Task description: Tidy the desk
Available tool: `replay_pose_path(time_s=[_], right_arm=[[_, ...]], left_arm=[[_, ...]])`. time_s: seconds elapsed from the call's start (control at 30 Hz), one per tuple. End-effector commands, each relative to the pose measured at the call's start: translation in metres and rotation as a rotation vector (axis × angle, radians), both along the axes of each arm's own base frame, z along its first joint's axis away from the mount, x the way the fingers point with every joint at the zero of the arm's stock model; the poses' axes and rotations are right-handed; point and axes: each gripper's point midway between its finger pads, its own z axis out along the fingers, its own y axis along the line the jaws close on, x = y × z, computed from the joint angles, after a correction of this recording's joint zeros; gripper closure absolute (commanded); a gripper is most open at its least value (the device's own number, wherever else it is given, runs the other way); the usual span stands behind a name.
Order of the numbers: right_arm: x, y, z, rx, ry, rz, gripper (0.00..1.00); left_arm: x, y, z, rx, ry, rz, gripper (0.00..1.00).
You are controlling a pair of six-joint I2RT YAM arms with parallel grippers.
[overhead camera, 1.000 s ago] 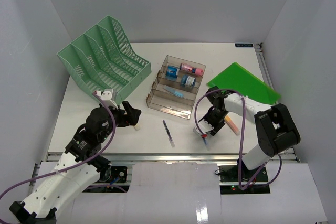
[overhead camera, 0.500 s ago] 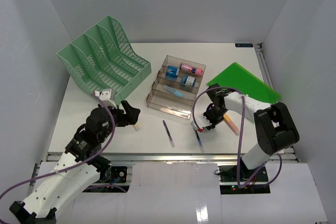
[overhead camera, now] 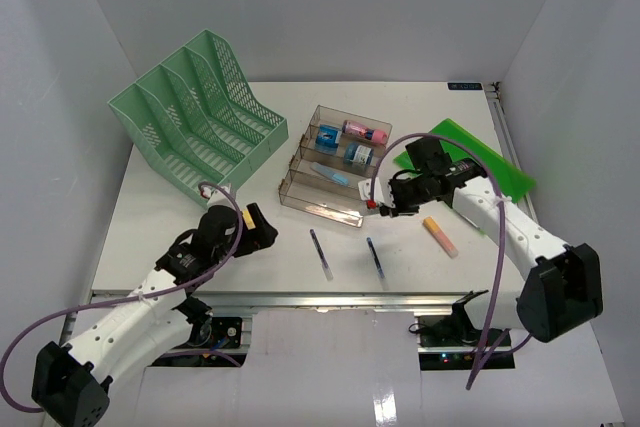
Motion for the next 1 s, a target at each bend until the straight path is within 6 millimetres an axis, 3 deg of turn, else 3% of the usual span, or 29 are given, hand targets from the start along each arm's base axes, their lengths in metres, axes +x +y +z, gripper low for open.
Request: replay_pose_path(time_s=[0.0, 0.1, 0.27, 0.5, 0.57, 0.67, 0.77, 0.8, 0.87, 0.97], right_arm=[[0.000, 0.056, 0.072, 0.234, 0.110, -0.221, 0.92], [0.037, 0.077, 0.081, 0.268, 0.070, -0.398, 0.92], [0.096, 0.097, 0.054, 0.217, 0.073, -0.614, 0.92], [0.148, 0.107, 0.039, 0.177, -0.012, -0.697, 0.75], [0.153, 0.109, 0.034, 0.165, -0.019, -0.696, 0.71], [0.157, 0.111, 0.023, 0.139, -0.017, -0.685, 0.56], [0.155, 0.110, 0.017, 0.126, -0.011, -0.669, 0.27], [0.153, 0.110, 0.017, 0.130, -0.004, -0.662, 0.23], [0.148, 0.111, 0.026, 0.152, 0.002, -0.651, 0.15], [0.130, 0.108, 0.042, 0.215, 0.063, -0.621, 0.10]], left_arm=[[-0.007, -0.008, -0.010, -0.112, 0.062, 0.041, 0.02], [-0.006, -0.005, -0.005, -0.131, 0.049, 0.078, 0.02], [-0.001, -0.002, 0.001, -0.119, 0.062, 0.118, 0.02], [0.005, 0.001, -0.004, -0.094, 0.089, 0.158, 0.06], [0.004, 0.002, -0.007, -0.094, 0.094, 0.170, 0.07], [0.005, 0.005, -0.013, -0.089, 0.104, 0.192, 0.08], [0.009, 0.005, -0.013, -0.078, 0.106, 0.209, 0.08], [0.011, 0.006, -0.017, -0.059, 0.118, 0.215, 0.08], [0.014, 0.006, -0.017, -0.037, 0.133, 0.221, 0.09], [0.017, 0.009, -0.025, 0.028, 0.193, 0.248, 0.11]])
